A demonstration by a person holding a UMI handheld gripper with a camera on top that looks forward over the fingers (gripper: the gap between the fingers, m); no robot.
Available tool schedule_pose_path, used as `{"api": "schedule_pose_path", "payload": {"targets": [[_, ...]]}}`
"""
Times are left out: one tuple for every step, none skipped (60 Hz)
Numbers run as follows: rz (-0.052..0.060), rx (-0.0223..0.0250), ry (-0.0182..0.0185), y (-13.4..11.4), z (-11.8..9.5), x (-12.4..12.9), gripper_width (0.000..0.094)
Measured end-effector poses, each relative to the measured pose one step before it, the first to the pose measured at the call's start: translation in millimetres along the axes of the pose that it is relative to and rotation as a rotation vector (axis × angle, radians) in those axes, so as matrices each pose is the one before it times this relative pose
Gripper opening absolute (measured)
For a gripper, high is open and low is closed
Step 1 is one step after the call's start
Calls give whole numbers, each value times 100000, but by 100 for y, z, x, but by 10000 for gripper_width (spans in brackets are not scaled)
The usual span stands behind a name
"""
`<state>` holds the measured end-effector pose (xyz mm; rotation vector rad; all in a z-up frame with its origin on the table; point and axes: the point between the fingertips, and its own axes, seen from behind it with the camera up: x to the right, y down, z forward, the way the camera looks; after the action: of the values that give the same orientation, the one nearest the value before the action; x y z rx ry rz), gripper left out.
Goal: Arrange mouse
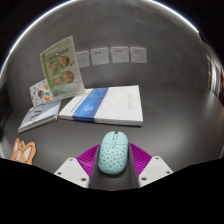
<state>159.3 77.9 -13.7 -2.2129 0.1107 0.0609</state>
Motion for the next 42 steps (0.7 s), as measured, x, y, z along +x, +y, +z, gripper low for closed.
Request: {"api": "schedule_pose_path", "payload": {"targets": [[1112, -306, 393, 166, -191, 140, 491], [820, -577, 778, 49, -154, 50, 473], [554, -286, 693, -26, -319, 36, 474], [-203, 513, 755, -184, -476, -25, 473], [-896, 1674, 870, -487, -649, -66, 474], [-1131, 2591, 949, -704, -798, -142, 474], [-1053, 3178, 960, -877, -896, -274, 475], [-844, 3290, 736, -944, -948, -438, 473], [-615, 2830, 567, -892, -1039, -587, 473], [-213, 2613, 89, -767, -989, -816, 472], [-608, 2104, -7, -926, -991, -1087, 473], [-441, 2264, -683, -876, -1076, -1186, 471], [-463, 2400, -978, -872, -1042, -1314, 471], [-471, 2544, -1025, -938, -950, -1347, 472], [-496, 2508, -1066, -880, -902, -1422, 472], [-601, 2313, -1016, -873, -803, -1477, 471], [-652, 2103, -922, -800, -741, -1544, 472], [-421, 1742, -975, -826, -485, -1443, 471], [-654, 1177, -657, -545, -492, -1489, 470], [-492, 893, -531, -297, -478, -1520, 470], [-472, 579, -578, -171, -451, -1461, 469], [-361, 541, -675, -118, -301, -1524, 470], [-121, 690, -712, 10, -240, -1560, 469], [90, 608, -681, 64, -200, -1556, 470], [118, 348, -680, 192, -141, -1503, 469], [-248, 84, -416, 423, -310, -1546, 468], [-392, -394, -851, 346, 214, -1083, 468], [-431, -777, -438, 658, 112, -1300, 468], [-365, -1246, -330, 813, 144, -1179, 466], [-133, -1627, -225, 884, 237, -1114, 467], [241, -1857, -230, 993, 260, -1028, 467], [669, -2021, -224, 1051, 294, -921, 466], [1054, -2059, -208, 1019, 286, -869, 466], [1175, -1931, -385, 1058, 332, -799, 468], [862, -1706, -581, 921, 340, -738, 466], [485, -963, -543, 1091, 72, -895, 467], [399, -1493, -706, 606, 247, -546, 467], [237, -1110, -377, 701, 368, -500, 468], [-7, -1030, -95, 690, 266, -350, 468], [-46, -1116, 310, 675, 292, -240, 469], [87, -1349, 695, 685, 295, -118, 468], [296, -1426, 834, 681, 247, -93, 470]]}}
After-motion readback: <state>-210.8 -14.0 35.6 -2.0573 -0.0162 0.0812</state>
